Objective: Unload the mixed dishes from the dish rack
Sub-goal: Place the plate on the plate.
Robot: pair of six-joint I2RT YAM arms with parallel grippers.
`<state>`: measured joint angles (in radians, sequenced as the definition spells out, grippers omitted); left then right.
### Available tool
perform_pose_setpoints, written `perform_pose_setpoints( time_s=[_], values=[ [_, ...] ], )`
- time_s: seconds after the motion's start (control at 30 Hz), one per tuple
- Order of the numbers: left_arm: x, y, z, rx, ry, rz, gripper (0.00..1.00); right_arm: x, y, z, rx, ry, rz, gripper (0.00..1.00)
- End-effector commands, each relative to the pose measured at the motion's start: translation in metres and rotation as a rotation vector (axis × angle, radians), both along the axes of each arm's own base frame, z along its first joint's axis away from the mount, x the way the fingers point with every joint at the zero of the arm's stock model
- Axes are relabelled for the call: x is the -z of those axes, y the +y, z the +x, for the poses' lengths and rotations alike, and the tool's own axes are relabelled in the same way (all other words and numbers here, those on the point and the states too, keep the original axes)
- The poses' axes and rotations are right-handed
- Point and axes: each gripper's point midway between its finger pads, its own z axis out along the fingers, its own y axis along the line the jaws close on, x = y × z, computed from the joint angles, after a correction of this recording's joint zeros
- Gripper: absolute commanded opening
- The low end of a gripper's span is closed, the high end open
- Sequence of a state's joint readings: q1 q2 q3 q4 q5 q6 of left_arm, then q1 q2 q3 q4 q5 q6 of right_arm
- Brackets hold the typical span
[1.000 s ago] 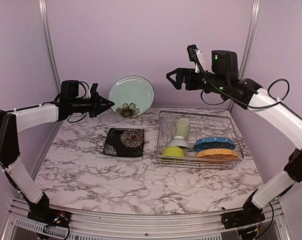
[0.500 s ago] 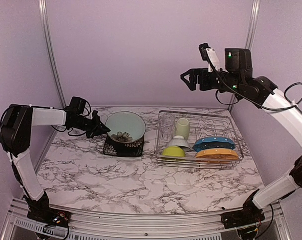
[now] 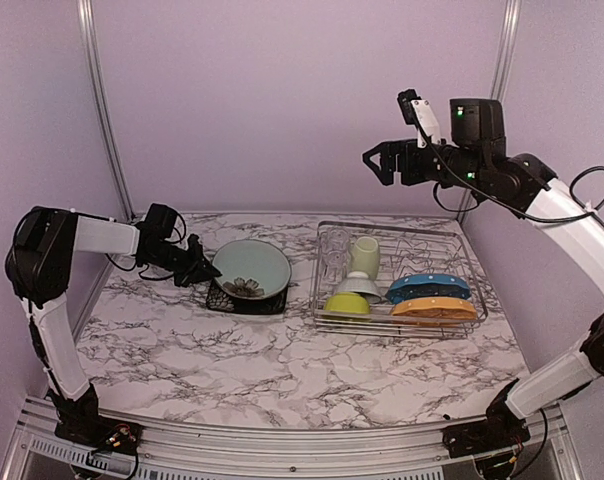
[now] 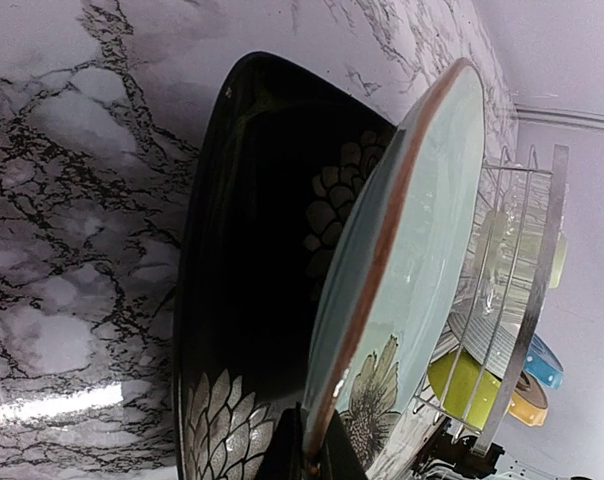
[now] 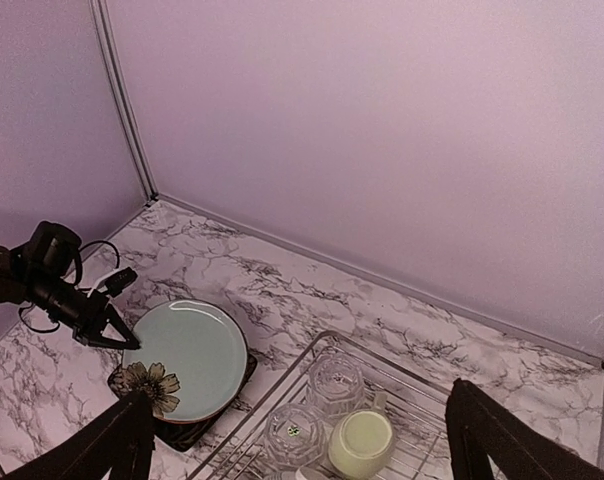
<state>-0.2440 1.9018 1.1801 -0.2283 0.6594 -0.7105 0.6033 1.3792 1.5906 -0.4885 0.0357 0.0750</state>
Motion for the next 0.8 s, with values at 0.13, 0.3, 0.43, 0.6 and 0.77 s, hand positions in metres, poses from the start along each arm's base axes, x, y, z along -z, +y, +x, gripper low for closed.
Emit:
perform_pose_setpoints(
  time_s=[0.13, 0.3, 0.43, 0.6, 0.77],
  values=[
    [-0.001, -0.009, 0.009, 0.032, -0.045, -0.034, 0.00, 0.008, -0.002, 0.003, 0.003, 0.017, -0.035, 0.98],
    [0.013, -0.003, 0.006, 0.023, -0.014, 0.010, 0.00, 0.009, -0.003, 0.004, 0.004, 0.011, -0.048, 0.98],
    [0.024, 0.001, 0.003, 0.026, 0.015, 0.053, 0.05, 0.011, -0.002, 0.004, 0.000, 0.013, -0.050, 0.98],
    [0.034, 0.006, -0.002, 0.036, 0.037, 0.101, 0.13, 0.012, -0.001, 0.005, -0.004, 0.015, -0.049, 0.98],
    [0.036, 0.012, -0.005, 0.045, 0.040, 0.161, 0.27, 0.013, 0.000, 0.005, -0.005, 0.015, -0.042, 0.98]
  ],
)
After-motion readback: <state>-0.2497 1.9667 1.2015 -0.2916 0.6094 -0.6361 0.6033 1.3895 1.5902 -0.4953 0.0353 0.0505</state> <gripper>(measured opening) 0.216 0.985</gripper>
